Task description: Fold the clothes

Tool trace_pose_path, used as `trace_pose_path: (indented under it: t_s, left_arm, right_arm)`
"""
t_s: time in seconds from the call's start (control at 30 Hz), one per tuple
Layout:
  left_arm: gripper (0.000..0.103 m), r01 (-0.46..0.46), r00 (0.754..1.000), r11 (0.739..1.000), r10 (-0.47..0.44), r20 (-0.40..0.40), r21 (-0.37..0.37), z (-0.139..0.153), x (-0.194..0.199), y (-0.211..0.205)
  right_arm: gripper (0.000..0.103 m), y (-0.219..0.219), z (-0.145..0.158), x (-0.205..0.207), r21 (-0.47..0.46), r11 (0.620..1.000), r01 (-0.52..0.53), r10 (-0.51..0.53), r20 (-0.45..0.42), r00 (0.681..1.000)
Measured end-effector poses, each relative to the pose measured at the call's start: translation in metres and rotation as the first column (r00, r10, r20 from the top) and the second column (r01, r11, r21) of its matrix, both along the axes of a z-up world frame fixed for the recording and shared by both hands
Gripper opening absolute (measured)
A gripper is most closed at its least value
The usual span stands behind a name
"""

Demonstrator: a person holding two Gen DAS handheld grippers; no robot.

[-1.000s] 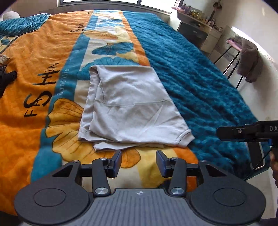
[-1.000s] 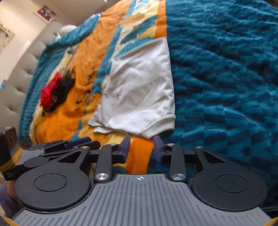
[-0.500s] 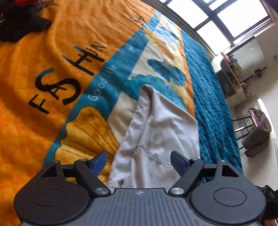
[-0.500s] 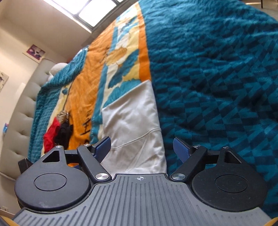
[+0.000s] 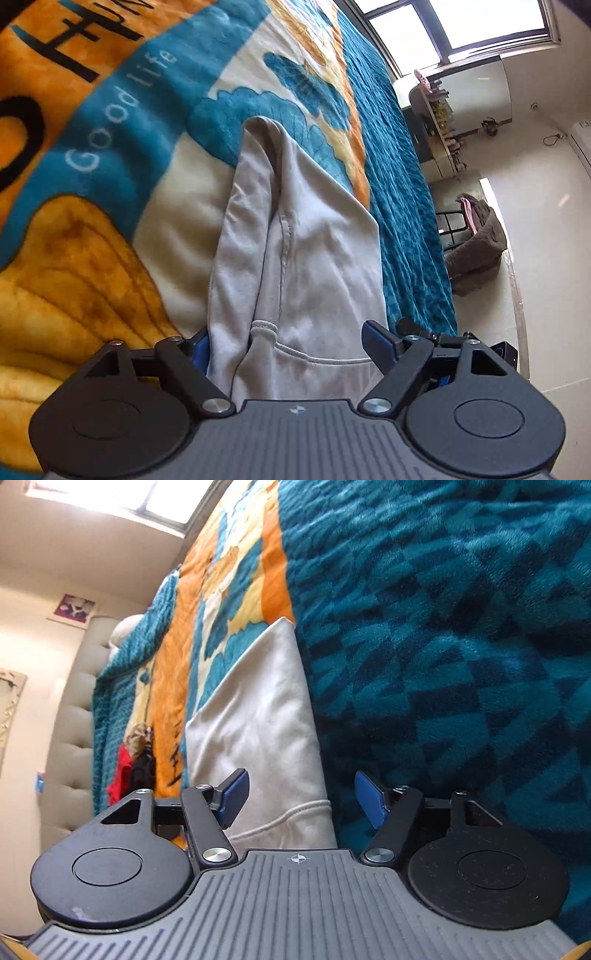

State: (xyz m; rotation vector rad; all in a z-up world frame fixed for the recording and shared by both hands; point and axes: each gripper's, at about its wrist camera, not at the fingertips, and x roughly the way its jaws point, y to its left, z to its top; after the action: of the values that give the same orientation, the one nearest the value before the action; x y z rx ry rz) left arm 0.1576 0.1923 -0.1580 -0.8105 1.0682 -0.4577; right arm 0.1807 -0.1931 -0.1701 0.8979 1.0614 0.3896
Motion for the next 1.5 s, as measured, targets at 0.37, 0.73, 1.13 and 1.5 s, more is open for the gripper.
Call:
trace_pose_path:
  t_s: [0.37,0.73,1.13,1.5]
  left_arm:
    - [0.011,-0.055,0.995,0.976,0.037,0.088,0.213,0.021,-0.003,-0.044]
    - [0.009,-0.214,0.824,0.862,-0.094,0.558,0.46,0.156,-0.147,-0.107]
    - [0.01,-0.099,0.584,0.96,-0.156,0.797,0.261,0.244,-0.273,-0.174]
    - [0.01,0.276,0.765,0.946,-0.324,0.556,0.172,0.183,-0.208,-0.328]
  right_arm:
    - [0.012,0.024,-0.015,0.019,0.031,0.997,0.065,-0.067,0.065,0.996]
    - [0.009,0.041,0.126,-0.104,-0.119,0.976,0.18,-0.109,0.445,0.889]
    - [0.009,-0.035,0.253,-0.309,-0.077,0.916,0.394,-0.203,0.758,0.62]
    - [0.008,-0.168,0.257,-0.36,-0.281,0.766,0.578,-0.304,0.634,0.711]
